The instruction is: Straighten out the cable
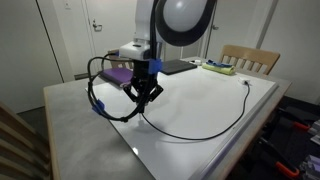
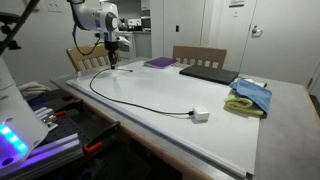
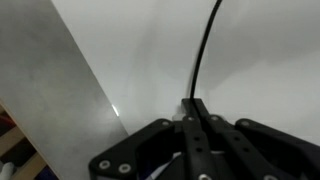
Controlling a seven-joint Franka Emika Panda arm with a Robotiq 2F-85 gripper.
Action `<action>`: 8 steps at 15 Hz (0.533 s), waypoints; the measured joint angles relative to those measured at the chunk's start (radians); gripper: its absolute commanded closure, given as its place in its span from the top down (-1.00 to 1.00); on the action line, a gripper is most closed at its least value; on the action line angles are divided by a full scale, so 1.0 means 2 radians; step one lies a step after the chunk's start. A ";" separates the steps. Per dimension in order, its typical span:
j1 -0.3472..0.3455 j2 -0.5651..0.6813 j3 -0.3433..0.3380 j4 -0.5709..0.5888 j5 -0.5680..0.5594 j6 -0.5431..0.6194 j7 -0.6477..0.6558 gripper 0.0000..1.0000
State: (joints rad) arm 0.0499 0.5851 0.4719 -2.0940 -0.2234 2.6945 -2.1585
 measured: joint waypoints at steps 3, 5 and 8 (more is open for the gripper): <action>0.000 0.023 0.017 0.025 0.002 -0.017 -0.075 -0.92; 0.006 0.027 0.014 0.029 0.006 -0.017 -0.079 -0.92; 0.008 0.027 0.011 0.029 0.006 -0.017 -0.078 -0.98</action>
State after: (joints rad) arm 0.0654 0.6381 0.4937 -2.0363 -0.2114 2.6610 -2.3155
